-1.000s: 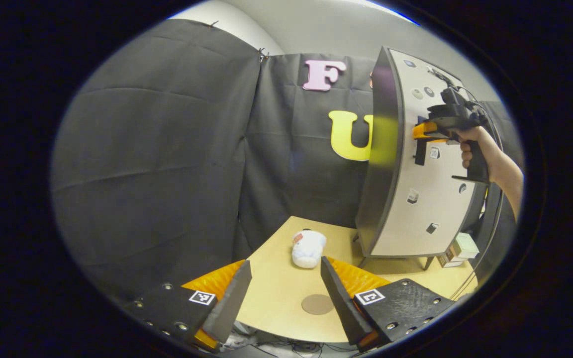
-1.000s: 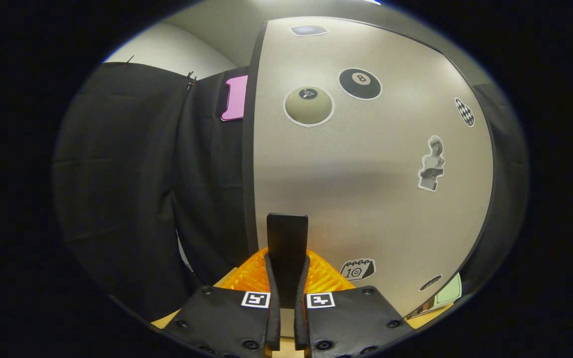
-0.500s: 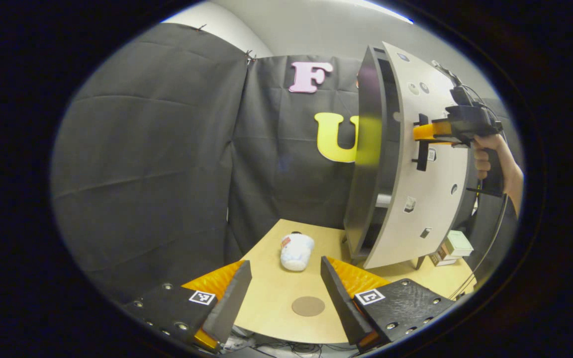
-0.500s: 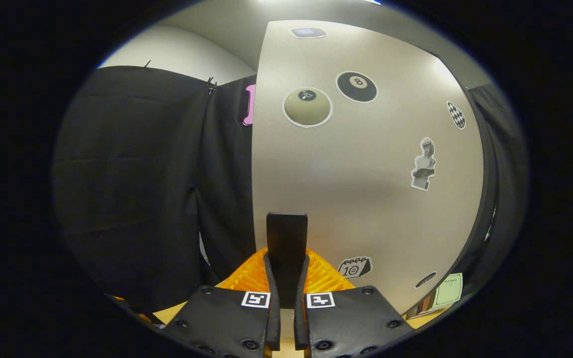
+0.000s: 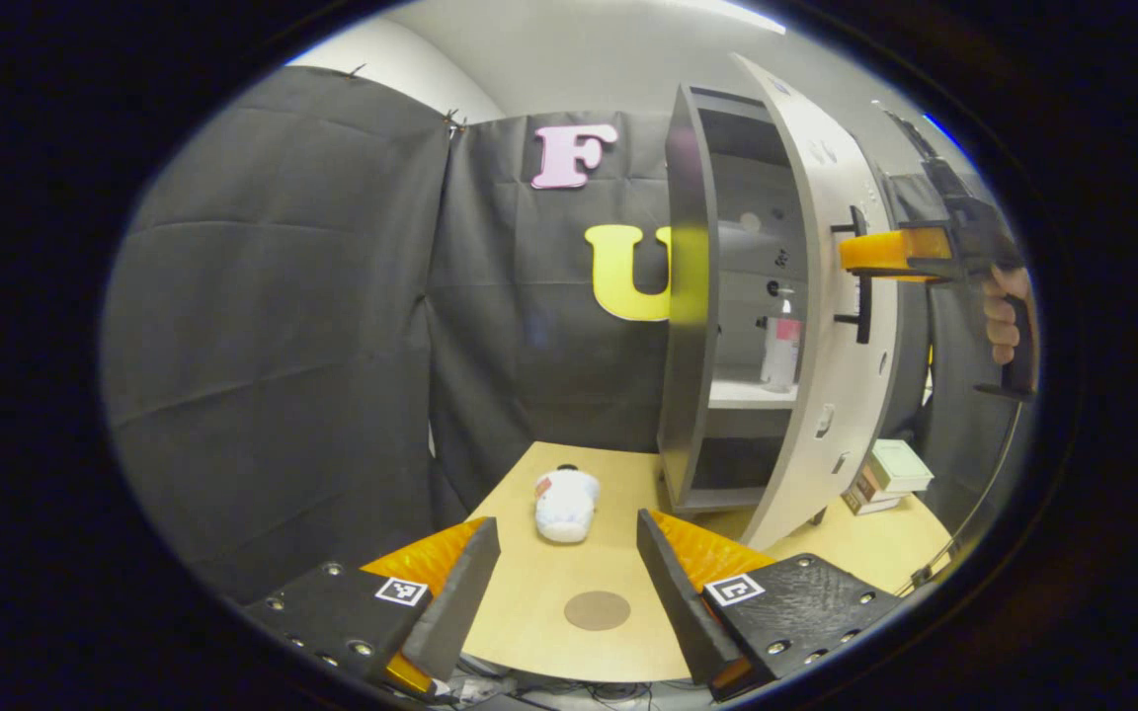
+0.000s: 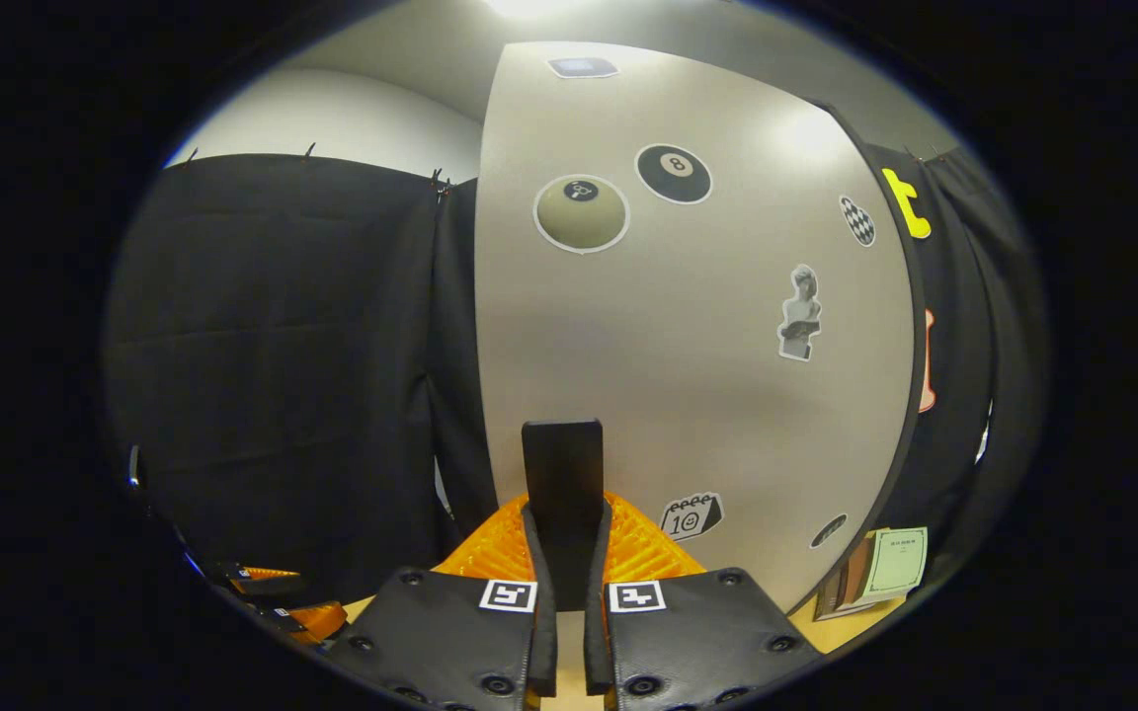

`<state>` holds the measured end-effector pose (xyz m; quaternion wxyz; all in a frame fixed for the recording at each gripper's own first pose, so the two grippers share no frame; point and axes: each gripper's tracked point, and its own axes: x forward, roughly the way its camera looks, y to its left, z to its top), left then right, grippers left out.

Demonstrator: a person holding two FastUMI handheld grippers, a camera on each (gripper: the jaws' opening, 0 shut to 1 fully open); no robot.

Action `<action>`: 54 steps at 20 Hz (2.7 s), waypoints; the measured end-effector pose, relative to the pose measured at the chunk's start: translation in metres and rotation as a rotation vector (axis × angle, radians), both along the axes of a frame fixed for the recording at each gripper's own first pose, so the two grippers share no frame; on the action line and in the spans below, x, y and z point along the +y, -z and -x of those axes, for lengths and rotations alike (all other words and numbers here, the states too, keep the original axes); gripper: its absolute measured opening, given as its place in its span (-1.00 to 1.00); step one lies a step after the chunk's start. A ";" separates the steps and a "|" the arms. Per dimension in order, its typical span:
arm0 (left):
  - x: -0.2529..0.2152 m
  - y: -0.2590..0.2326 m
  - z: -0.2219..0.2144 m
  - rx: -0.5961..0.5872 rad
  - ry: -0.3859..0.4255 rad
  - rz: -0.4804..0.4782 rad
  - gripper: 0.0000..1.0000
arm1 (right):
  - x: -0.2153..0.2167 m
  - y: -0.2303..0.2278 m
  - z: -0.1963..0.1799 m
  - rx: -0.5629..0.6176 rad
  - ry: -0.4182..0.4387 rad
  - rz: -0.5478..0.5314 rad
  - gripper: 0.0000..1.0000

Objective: Open the cabinet door with the right hand, grasp the bottle in the cabinet with the left hand and place it on the coaster, then close the cabinet door with the right hand.

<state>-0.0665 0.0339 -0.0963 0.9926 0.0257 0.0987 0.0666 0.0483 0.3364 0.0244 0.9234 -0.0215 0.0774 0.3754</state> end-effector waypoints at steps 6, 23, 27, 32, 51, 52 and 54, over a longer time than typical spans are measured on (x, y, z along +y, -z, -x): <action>-0.018 -0.007 -0.021 -0.020 0.051 0.011 0.70 | -0.008 -0.001 -0.002 0.010 0.019 -0.007 -0.75; -0.102 0.009 -0.075 0.033 0.278 0.005 0.72 | -0.045 0.001 0.003 0.052 0.236 -0.026 -0.77; -0.133 0.018 -0.091 0.050 0.349 0.004 0.70 | -0.056 -0.003 -0.005 0.030 0.326 -0.048 -0.84; -0.176 0.027 -0.102 0.071 0.440 0.010 0.70 | -0.082 0.003 -0.002 0.060 0.433 -0.049 -0.79; -0.223 0.023 -0.109 0.066 0.538 -0.007 0.72 | -0.168 0.011 0.027 0.074 0.642 -0.105 -0.92; -0.222 0.024 -0.108 0.070 0.541 -0.012 0.72 | -0.174 0.011 0.031 0.077 0.665 -0.108 -0.92; -0.220 0.022 -0.109 0.071 0.547 -0.016 0.72 | -0.184 0.014 0.044 0.082 0.705 -0.100 -0.92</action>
